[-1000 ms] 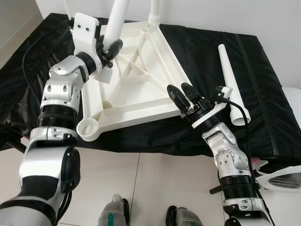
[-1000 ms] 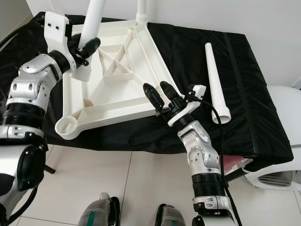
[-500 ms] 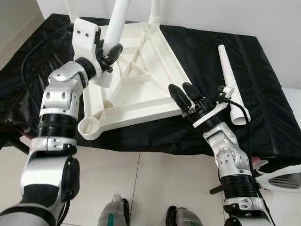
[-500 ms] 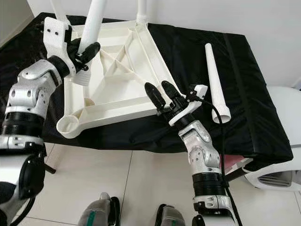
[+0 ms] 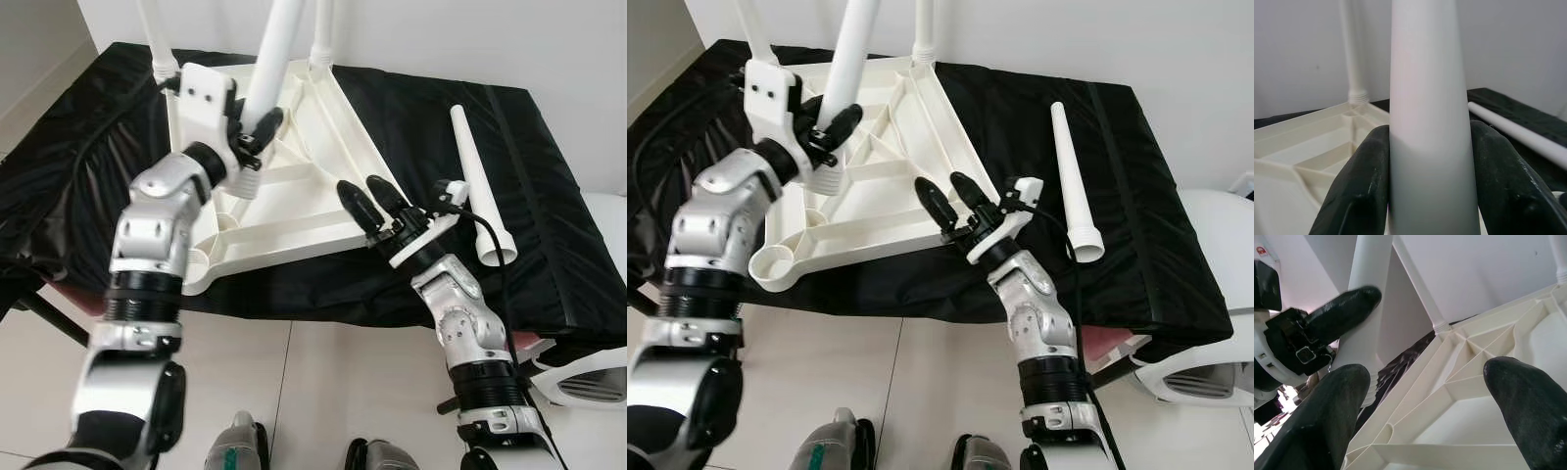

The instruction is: Building children table

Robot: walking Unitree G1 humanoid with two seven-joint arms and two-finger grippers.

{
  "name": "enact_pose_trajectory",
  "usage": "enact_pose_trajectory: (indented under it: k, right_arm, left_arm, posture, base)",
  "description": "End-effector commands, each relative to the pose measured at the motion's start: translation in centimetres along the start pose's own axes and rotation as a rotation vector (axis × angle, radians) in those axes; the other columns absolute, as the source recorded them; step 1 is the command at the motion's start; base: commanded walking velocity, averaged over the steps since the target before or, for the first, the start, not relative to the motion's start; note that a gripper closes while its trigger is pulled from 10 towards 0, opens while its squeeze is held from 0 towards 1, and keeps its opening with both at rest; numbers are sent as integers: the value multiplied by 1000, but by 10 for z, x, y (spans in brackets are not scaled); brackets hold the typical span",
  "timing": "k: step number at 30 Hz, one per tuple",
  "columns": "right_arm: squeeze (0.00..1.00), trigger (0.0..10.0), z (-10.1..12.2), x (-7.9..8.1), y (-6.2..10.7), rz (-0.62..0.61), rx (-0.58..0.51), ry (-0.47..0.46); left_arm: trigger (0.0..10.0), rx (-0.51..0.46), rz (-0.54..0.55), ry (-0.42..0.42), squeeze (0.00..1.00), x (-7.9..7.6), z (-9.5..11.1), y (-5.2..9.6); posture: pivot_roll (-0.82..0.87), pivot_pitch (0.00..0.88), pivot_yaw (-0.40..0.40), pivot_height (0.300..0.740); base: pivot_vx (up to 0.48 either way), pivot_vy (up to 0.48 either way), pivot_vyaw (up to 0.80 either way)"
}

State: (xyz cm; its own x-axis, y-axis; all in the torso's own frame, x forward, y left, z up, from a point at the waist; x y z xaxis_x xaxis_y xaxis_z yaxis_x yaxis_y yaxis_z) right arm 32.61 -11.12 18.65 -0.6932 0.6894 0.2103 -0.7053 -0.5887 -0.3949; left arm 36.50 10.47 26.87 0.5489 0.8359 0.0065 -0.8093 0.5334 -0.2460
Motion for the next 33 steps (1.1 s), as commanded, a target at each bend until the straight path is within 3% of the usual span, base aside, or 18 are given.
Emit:
enact_pose_trajectory:
  k: [1, 6, 15, 20, 28, 33]
  right_arm:
    - [0, 10000, -4, 1, -2, 18, 28, -2]
    - [0, 10000, -11, 14, -4, 152, 104, -71]
    - [0, 10000, -14, 17, 6, 295, 196, -153]
    - [0, 10000, -14, 16, 6, 307, 203, -161]
    - [0, 10000, -5, 7, -1, 297, 164, -129]
    - [0, 10000, -1, 4, -6, 292, 153, -132]
  left_arm:
    - [10000, -12, -21, -7, 0, -6, 2, -1]
    - [10000, -4, -111, -25, 0, -27, -4, -4]
    - [10000, -22, -162, -32, 0, -38, 0, -6]
    - [10000, -27, -179, -28, 0, -42, 1, -6]
    - [10000, -41, -285, 5, 0, -70, 3, -2]
    - [10000, -41, -307, 10, 0, -77, 2, 0]
  posture:
    - [63, 36, -7, 740]
    - [57, 42, -10, 740]
    - [51, 46, -15, 740]
    - [49, 46, -14, 740]
    - [47, 44, -9, 740]
    - [51, 45, -9, 740]
  base:
    - [0, 0, 0]
    - [0, 0, 0]
    - [0, 0, 0]
    - [0, 0, 0]
    - [0, 0, 0]
    - [0, 0, 0]
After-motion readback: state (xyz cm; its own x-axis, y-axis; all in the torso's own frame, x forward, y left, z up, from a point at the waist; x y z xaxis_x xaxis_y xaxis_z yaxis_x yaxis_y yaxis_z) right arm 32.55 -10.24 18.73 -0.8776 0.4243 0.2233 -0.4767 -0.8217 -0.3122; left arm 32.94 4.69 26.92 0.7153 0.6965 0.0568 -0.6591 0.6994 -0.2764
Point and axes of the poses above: a point about 5 cm out from each wrist's last joint towards the gripper, its own y axis pointing back from the gripper into the wrist, its own z axis along the axis of the wrist's last joint, x = y × z, the point moved 1 cm from there along -y, pointing out of the wrist towards the gripper, and after that the axes turned 6 degrees about y, right-handed, at the moved point
